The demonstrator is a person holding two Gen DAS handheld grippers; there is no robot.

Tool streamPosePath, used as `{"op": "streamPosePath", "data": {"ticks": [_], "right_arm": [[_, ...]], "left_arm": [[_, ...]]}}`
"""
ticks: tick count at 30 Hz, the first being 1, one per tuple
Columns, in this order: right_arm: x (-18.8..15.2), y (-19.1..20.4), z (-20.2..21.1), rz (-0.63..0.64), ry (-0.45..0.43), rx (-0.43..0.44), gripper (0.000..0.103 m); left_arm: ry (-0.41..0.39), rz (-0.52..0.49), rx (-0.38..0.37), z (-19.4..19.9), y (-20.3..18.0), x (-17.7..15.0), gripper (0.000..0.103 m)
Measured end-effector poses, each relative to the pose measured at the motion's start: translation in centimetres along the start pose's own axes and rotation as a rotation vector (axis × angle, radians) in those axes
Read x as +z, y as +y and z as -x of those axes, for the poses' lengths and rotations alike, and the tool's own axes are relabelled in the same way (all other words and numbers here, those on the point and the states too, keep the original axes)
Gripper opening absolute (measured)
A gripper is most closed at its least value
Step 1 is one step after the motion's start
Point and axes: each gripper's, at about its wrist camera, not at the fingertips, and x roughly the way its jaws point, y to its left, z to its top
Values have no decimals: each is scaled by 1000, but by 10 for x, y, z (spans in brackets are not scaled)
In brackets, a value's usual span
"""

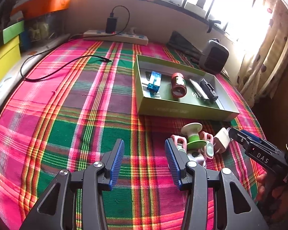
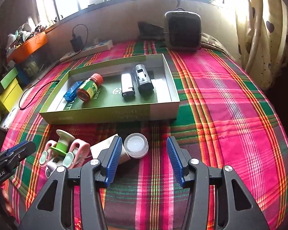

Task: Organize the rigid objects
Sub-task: 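Raise both open tools away from the green box toward the loose items, then grasp the white round container with right tool while left tool approaches the pink clip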

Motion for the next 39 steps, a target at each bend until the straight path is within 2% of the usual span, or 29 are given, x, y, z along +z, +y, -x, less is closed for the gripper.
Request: {"op": "streamPosePath", "data": {"ticks": [5,15,20,35,39], "right_arm": [[2,2,-4,8,5,34,50],[9,-10,-14,-68,42,32,52],[6,-10,-19,-50,74,11,52],[-2,-22,-12,30,62,-73,52],[-3,-27,-11,22,56,-62,52]], "left_arm": [[1,-4,-1,0,-1,0,44],[8,-18,-3,-3,-8,0,44],[14,-24,-3,-5,-10,0,44],[40,-40,-32,-10,-18,1,44],[47,-46,-44,-11,-21,1,44]]}}
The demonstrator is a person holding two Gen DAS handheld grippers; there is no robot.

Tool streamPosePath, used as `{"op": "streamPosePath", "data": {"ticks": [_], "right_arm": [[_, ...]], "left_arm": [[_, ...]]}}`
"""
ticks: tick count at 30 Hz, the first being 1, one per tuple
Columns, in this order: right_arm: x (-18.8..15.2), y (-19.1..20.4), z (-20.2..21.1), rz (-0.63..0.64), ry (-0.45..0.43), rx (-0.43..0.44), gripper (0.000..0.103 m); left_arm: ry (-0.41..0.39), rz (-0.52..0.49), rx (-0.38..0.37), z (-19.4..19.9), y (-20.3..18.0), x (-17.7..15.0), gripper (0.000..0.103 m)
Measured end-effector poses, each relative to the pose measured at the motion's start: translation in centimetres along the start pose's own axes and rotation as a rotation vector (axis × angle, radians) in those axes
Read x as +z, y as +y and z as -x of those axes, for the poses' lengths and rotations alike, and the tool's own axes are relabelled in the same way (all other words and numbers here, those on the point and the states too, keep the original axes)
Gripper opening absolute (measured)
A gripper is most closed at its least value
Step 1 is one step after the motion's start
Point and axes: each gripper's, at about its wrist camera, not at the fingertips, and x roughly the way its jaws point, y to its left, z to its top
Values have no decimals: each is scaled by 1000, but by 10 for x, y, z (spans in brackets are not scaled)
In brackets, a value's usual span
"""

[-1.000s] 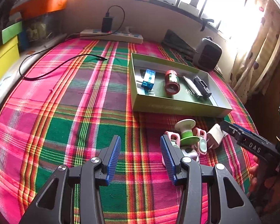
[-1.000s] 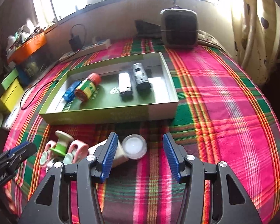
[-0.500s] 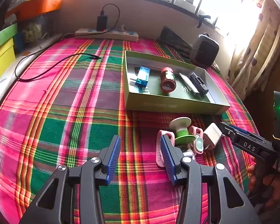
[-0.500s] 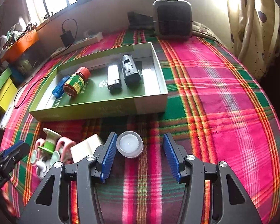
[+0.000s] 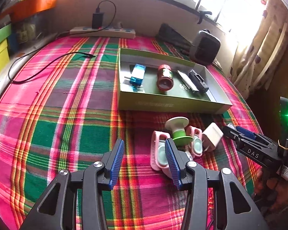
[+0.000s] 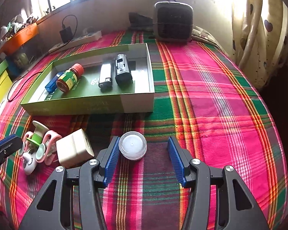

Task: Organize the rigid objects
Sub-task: 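Grasp the white round container with right tool while left tool approaches the pink clip, then close left tool on the pink-and-white clip while right tool holds the container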

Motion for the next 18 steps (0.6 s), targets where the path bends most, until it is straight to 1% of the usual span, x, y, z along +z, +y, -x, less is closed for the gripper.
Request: {"op": "streamPosePath", "data": {"ticks": [3,5,6,7,14,18], "right_arm": [[-1,-1,1,10,-4,0,51],[-2,-3,2,9,-8,-1,37],[-2,-4,3,9,-9,0,34],[-2,-5,3,10,-10,2,29],[-4,-10,5,13,-16,44,29],[-4,-9,5,15,-16,60,29]], "left_arm": [[3,-10,-5,0,-4,0,44],[7,-13,-7,-1,-6,0,44],[8,-14,-6,-2,-6,0,44],[9,-17,-7,-2,-7,0,44],[19,-34,-2,-5,-15,0,44],[27,-47,22,-9,-19,1,44]]}}
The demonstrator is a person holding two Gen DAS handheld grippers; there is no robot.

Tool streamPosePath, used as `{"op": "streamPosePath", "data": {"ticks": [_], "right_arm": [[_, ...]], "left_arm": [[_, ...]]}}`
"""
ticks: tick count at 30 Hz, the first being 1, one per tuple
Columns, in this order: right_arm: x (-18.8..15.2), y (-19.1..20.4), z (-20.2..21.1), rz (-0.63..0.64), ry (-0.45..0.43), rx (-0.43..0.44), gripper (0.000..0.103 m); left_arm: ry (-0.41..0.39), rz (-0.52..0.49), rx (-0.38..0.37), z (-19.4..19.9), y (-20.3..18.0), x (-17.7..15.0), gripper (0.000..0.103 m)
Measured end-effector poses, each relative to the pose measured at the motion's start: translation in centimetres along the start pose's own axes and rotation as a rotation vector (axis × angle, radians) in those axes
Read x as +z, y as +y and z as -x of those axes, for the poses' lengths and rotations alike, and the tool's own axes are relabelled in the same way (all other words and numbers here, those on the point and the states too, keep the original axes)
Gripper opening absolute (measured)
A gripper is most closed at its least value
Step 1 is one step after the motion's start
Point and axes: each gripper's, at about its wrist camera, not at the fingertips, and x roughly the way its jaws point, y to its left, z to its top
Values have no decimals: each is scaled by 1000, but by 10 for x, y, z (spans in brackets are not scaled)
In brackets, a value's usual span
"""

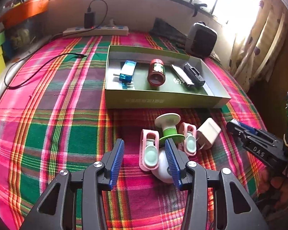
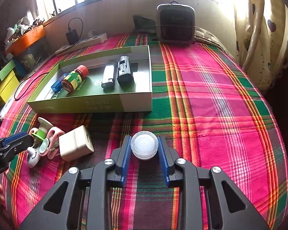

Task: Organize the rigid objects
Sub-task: 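Close left tool on the pink-and-white clip while right tool holds the container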

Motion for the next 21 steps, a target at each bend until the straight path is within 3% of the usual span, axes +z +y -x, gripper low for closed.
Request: {"op": "streamPosePath", "data": {"ticks": [21], "right_arm": [[1,-2,-1,-8,2,18,29]], "left_arm": [[18,-37,90,-9,3,0,44]]}}
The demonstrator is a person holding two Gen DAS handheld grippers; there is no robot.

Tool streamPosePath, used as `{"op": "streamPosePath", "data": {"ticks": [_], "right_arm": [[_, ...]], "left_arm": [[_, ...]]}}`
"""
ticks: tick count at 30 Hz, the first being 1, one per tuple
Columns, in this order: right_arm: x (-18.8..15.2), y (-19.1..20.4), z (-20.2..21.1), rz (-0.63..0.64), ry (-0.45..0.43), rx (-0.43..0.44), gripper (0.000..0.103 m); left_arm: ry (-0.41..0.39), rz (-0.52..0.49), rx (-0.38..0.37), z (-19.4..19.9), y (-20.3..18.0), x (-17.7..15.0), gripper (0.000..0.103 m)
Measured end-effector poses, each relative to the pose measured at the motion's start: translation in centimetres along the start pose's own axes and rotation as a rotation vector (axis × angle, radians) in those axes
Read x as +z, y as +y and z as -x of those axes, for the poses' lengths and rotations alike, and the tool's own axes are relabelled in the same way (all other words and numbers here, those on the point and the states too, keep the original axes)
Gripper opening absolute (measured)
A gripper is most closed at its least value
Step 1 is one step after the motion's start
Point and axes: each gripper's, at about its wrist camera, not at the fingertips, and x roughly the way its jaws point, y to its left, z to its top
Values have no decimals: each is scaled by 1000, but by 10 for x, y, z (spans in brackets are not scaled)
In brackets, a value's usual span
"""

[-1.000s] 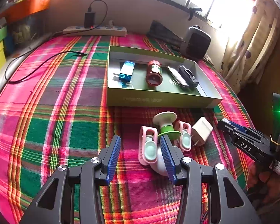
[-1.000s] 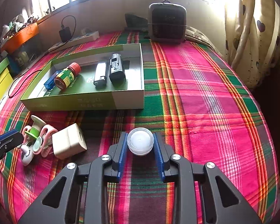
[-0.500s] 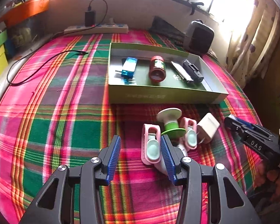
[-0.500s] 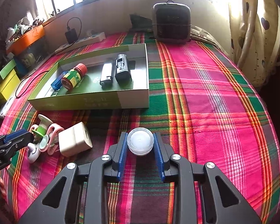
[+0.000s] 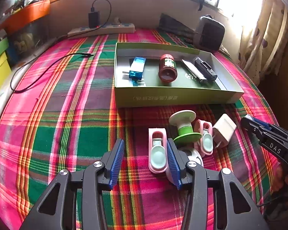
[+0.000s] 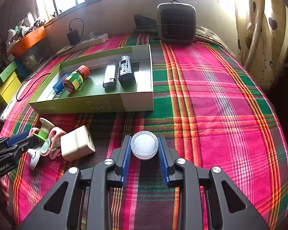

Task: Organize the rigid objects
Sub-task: 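Close left tool on the pink-and-white clip while right tool holds the container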

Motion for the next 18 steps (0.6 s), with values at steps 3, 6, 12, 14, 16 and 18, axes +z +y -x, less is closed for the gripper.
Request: {"op": "streamPosePath", "data": {"ticks": [3,6,12,14,16,18], "right_arm": [[0,0,0,-1,0,1,29],[0,0,0,0,0,1,29],[0,0,0,-1,0,1,29],[0,0,0,-1,0,2,29],[0,0,0,-1,0,2,29],[0,0,0,-1,0,1,29]], "left_arm": [[-8,-20,18,-1,-2,-1,44],[-10,-27,24,-1,-3,-1,40],[-15,-17,20,0,-2,-1,27],[-17,-21,20,1,-1,-1,24],[-19,-22,19,2,0,0,21],[-20,-18,17,3,1,0,19]]}}
